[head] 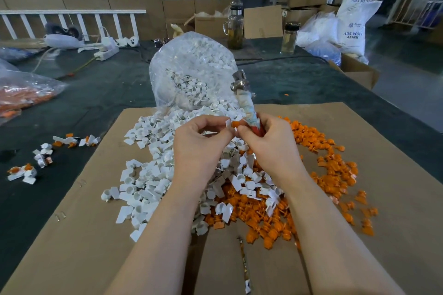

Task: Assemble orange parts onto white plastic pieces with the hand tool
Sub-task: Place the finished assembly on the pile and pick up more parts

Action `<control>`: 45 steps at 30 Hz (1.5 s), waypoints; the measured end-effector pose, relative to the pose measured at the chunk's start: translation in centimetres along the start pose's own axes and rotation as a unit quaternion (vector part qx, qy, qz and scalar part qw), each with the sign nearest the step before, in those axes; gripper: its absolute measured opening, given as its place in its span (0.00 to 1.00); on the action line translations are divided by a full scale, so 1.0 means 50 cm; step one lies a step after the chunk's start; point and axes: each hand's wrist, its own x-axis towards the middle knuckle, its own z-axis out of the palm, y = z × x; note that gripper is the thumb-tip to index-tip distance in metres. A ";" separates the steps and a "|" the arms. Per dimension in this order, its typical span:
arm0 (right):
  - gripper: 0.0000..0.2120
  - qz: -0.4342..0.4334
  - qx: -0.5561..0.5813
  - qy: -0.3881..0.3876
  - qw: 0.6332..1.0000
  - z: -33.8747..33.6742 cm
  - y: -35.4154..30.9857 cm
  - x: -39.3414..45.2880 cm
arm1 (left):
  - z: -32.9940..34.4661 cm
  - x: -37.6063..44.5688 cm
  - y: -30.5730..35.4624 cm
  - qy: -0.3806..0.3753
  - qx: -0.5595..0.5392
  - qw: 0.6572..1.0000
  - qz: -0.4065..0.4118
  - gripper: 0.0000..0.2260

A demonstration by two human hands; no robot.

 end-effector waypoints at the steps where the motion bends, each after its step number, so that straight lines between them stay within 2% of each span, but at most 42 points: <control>1: 0.07 0.001 -0.002 0.002 1.000 0.001 0.001 0.000 | 0.000 -0.001 0.000 0.000 -0.002 1.000 0.000 0.05; 8: 0.04 0.006 0.014 0.014 1.000 0.003 0.000 0.000 | 0.004 0.000 0.001 0.011 0.003 1.000 0.004 0.07; 12: 0.09 0.010 0.037 0.013 0.999 0.007 -0.002 -0.002 | 0.003 0.001 -0.002 0.018 0.004 1.000 0.009 0.06; 21: 0.06 0.005 0.032 0.003 0.999 0.008 -0.006 -0.004 | 0.001 0.004 -0.009 0.029 0.007 0.999 0.022 0.05; 26: 0.01 0.014 0.061 -0.044 0.997 -0.008 -0.002 -0.002 | -0.008 0.012 -0.011 0.018 -0.096 0.995 -0.020 0.05; 31: 0.03 0.041 0.052 -0.111 0.992 -0.038 0.008 0.000 | -0.021 0.023 -0.011 0.004 -0.208 0.977 -0.051 0.04; 38: 0.09 0.045 -0.041 -0.224 0.973 -0.054 0.000 -0.004 | -0.029 0.027 -0.011 0.008 -0.222 0.974 -0.040 0.04; 45: 0.11 0.025 -0.082 -0.253 0.964 -0.052 -0.005 -0.006 | -0.029 0.028 -0.009 0.008 -0.207 0.978 -0.030 0.04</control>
